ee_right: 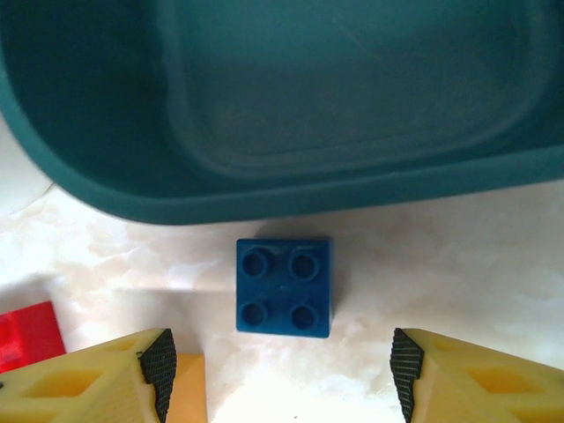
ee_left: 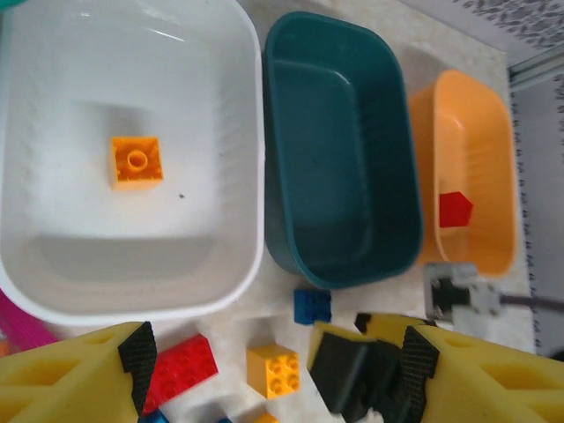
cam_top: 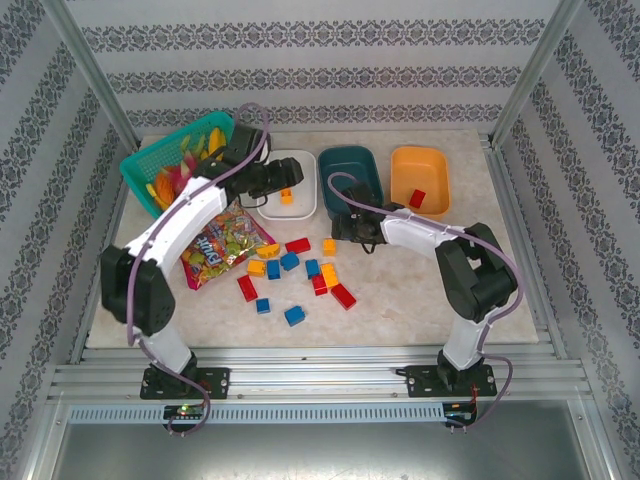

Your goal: Sort the legos into containers by color

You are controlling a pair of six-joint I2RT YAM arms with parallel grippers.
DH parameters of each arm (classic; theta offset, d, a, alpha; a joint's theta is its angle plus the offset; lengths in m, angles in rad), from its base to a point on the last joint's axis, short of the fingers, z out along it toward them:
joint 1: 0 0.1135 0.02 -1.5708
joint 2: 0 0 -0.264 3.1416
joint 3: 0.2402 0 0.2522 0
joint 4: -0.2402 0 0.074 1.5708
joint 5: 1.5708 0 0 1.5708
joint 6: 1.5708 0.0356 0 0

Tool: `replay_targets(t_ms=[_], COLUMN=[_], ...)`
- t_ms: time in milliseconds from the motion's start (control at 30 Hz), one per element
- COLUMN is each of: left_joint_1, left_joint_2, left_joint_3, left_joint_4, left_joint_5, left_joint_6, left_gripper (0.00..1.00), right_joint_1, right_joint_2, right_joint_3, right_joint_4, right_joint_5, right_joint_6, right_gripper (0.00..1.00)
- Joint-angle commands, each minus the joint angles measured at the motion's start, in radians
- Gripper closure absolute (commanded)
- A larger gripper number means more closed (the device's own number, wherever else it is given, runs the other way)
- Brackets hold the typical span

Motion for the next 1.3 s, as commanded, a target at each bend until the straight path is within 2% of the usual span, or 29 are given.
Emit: replay_targets(t_ms=[0, 167, 400, 700, 800, 867, 1000, 1167, 1267], left_joint_1=[-0.016, -0.021, -0.025, -0.030, -0.034, -0.037, -0.048, -0.072, -0.073], left_joint_2=[-0.056, -0.190, -0.298, -0.391, -0.406, -0.415, -0.432, -0.481, -0.490], left_joint_3=[-0.120, -0.271, -0.386, -0.467, -0.481, -0.490, -0.522, -0.565, -0.555], left_joint_4=[0.112, 0.207, 0.202, 0.161, 0.161, 0.159, 0.164, 0.177, 0.206], left_joint_5=[0.036, 0.071, 0.105, 0.122, 0.122, 0.136, 0.204, 0.241, 0.236], left_joint_6=[-0.051, -0.095, -0.130, -0.132, -0.131, -0.124, -0.123, -0.157, -0.188], left_gripper=[0.24, 0.24, 0.24, 0.24, 0.24, 0.25, 0.25, 0.25, 0.25], right_joint_1=[0.006, 0.024, 0.027, 0.026, 0.032, 0.039, 0.056, 0.073, 0.086], right_joint_2=[0.033, 0.060, 0.106, 0.152, 0.143, 0.118, 0.030, -0.158, -0.267], right_joint_3=[0.031, 0.049, 0.076, 0.108, 0.107, 0.096, 0.048, -0.054, -0.051], right_joint_4=[-0.026, -0.019, -0.059, -0.059, -0.061, -0.068, -0.104, -0.191, -0.243], right_joint_5=[0.048, 0.049, 0.090, 0.090, 0.097, 0.103, 0.100, 0.065, 0.067], right_joint_6=[0.006, -0.006, -0.004, -0.024, -0.030, -0.031, -0.017, 0.033, 0.012], right_gripper=[0.36, 0.39, 0.42, 0.58, 0.67, 0.72, 0.74, 0.77, 0.78])
